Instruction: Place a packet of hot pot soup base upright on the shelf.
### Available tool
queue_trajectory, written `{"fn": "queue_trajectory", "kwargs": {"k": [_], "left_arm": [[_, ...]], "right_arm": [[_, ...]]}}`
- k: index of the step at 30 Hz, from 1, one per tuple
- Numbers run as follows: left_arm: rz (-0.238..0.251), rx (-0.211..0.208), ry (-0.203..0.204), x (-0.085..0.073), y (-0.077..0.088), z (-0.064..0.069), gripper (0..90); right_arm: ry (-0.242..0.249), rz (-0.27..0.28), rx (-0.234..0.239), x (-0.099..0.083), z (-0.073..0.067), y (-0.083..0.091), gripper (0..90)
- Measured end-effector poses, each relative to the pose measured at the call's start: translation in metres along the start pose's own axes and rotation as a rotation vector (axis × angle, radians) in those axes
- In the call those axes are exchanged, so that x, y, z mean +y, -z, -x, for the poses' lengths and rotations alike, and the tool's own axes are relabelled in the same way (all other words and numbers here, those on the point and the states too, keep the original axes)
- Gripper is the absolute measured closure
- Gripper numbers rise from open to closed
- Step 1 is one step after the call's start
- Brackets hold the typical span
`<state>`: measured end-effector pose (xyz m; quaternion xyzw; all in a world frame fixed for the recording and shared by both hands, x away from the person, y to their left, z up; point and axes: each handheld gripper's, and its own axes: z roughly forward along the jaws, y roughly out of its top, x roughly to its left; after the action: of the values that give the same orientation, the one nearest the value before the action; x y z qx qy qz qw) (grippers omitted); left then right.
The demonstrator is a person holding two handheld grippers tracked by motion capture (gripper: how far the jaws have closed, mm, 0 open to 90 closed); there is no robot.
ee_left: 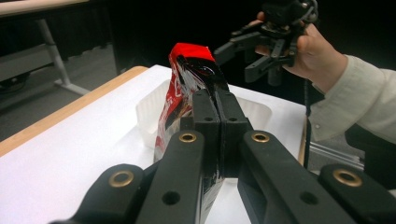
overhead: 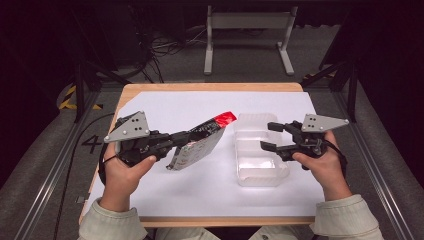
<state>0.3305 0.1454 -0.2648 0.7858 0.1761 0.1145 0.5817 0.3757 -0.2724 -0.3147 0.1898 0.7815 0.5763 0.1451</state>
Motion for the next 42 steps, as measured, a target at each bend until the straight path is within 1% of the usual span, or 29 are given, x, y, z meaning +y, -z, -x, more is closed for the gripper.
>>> {"fn": "queue_trajectory", "kwargs": {"k": [1,4,7,8,10,12,14,15,16,18,23,24,27,29,31,34,36,38,42], "left_arm": [[-0.001,-0.008,0.001,0.0,-0.001,0.001,88.6],[-0.002,-0.013,0.002,0.0,-0.002,0.002,88.6],[-0.013,-0.017,-0.007,0.001,-0.005,0.004,88.6],[-0.014,-0.02,-0.003,0.001,-0.006,0.005,88.6],[-0.016,-0.021,-0.008,0.002,-0.007,0.007,88.6],[-0.014,-0.031,-0.007,0.002,-0.008,0.008,88.6],[-0.016,-0.041,-0.01,0.003,-0.009,0.011,88.6],[-0.02,-0.042,-0.018,0.003,-0.009,0.011,88.6],[-0.019,-0.045,-0.015,0.003,-0.01,0.013,88.6],[-0.018,-0.047,-0.02,0.004,-0.01,0.014,88.6],[-0.015,-0.066,-0.015,0.004,-0.011,0.015,88.5],[-0.015,-0.069,-0.017,0.004,-0.012,0.016,88.6],[-0.011,-0.069,-0.02,0.005,-0.013,0.017,88.5],[-0.01,-0.07,-0.021,0.005,-0.013,0.017,88.6],[-0.008,-0.076,-0.024,0.004,-0.013,0.017,88.6],[-0.005,-0.079,-0.034,0.005,-0.012,0.016,88.6],[0.004,-0.085,-0.027,0.004,-0.011,0.017,88.6],[0.009,-0.096,-0.032,0.004,-0.011,0.016,88.6],[0.008,-0.092,-0.032,0.004,-0.011,0.016,88.6]], "right_arm": [[0.008,0.001,0.009,0.002,-0.001,-0.003,29.0],[0.03,-0.004,0.031,0.007,-0.005,-0.014,27.3],[0.045,-0.008,0.051,0.011,-0.009,-0.023,26.5],[0.045,-0.008,0.051,0.011,-0.009,-0.023,26.5],[0.058,-0.009,0.061,0.013,-0.011,-0.029,25.5],[0.068,-0.007,0.069,0.014,-0.013,-0.035,25.1],[0.072,-0.004,0.081,0.015,-0.015,-0.041,25.1],[0.076,-0.003,0.086,0.015,-0.015,-0.043,24.9],[0.075,-0.003,0.092,0.016,-0.016,-0.045,24.7],[0.077,-0.003,0.097,0.016,-0.016,-0.047,24.5],[0.089,0.001,0.122,0.016,-0.019,-0.058,23.8],[0.094,-0.005,0.136,0.016,-0.021,-0.064,23.8],[0.106,-0.024,0.151,0.016,-0.023,-0.072,22.9],[0.115,-0.028,0.155,0.016,-0.024,-0.075,22.0],[0.12,-0.021,0.181,0.016,-0.026,-0.079,22.2],[0.136,-0.023,0.199,0.016,-0.027,-0.083,22.4],[0.139,-0.019,0.215,0.016,-0.027,-0.084,22.3],[0.148,-0.015,0.235,0.016,-0.026,-0.085,22.3],[0.175,-0.008,0.264,0.016,-0.026,-0.085,23.5]]}}
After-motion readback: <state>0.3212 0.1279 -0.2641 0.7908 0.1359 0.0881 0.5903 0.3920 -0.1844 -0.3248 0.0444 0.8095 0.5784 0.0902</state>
